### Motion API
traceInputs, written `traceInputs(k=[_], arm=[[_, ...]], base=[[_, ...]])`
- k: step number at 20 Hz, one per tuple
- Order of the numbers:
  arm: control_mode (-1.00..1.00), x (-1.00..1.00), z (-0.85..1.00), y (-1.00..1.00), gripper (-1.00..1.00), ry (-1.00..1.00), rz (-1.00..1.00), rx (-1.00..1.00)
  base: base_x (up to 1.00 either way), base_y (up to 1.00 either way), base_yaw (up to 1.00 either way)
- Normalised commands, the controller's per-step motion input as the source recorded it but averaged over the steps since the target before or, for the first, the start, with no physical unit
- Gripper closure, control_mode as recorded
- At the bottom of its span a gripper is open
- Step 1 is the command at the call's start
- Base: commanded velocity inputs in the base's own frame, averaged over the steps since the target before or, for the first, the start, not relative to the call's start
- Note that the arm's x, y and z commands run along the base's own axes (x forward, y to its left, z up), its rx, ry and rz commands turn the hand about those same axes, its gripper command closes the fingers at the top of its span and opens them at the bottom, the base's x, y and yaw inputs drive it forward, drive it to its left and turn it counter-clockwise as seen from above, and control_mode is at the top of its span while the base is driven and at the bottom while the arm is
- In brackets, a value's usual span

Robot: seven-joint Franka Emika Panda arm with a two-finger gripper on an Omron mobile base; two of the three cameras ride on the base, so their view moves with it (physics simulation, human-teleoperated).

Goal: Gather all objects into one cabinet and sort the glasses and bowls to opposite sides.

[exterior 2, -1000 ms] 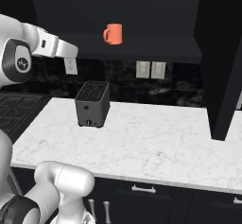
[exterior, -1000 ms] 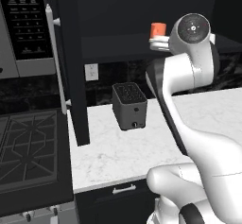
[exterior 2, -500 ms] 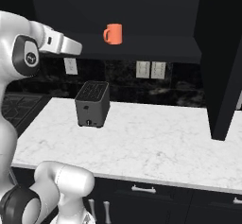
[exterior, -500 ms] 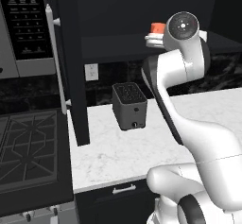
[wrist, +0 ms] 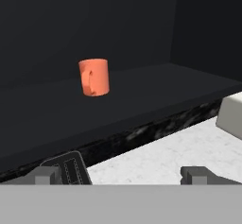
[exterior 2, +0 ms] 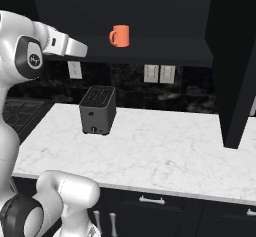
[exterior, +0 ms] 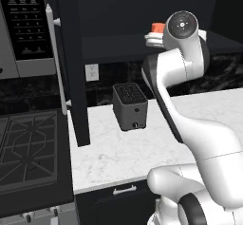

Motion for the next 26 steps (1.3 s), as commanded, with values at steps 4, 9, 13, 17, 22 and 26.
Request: traceInputs(k=[4,9,13,17,22,26], arm=[[-1.0,0.19,0.0,0.0,-1.0,0.0,0.0,0.0],[-1.0,0.37,0.0,0.0,-1.0,0.0,0.0,0.0],[-1.0,0.36,0.0,0.0,-1.0,0.0,0.0,0.0],[-1.0,0.4,0.0,0.0,-1.0,0.0,0.0,0.0],[-1.0,0.38,-0.03,0.0,-1.0,0.0,0.0,0.0],[-1.0,0.28,-0.13,0.0,-1.0,0.0,0.0,0.0]], base=[[0.0,0.0,0.0],[0.0,0.0,0.0],[0.0,0.0,0.0],[0.0,0.0,0.0],[0.0,0.0,0.0],[0.0,0.0,0.0]])
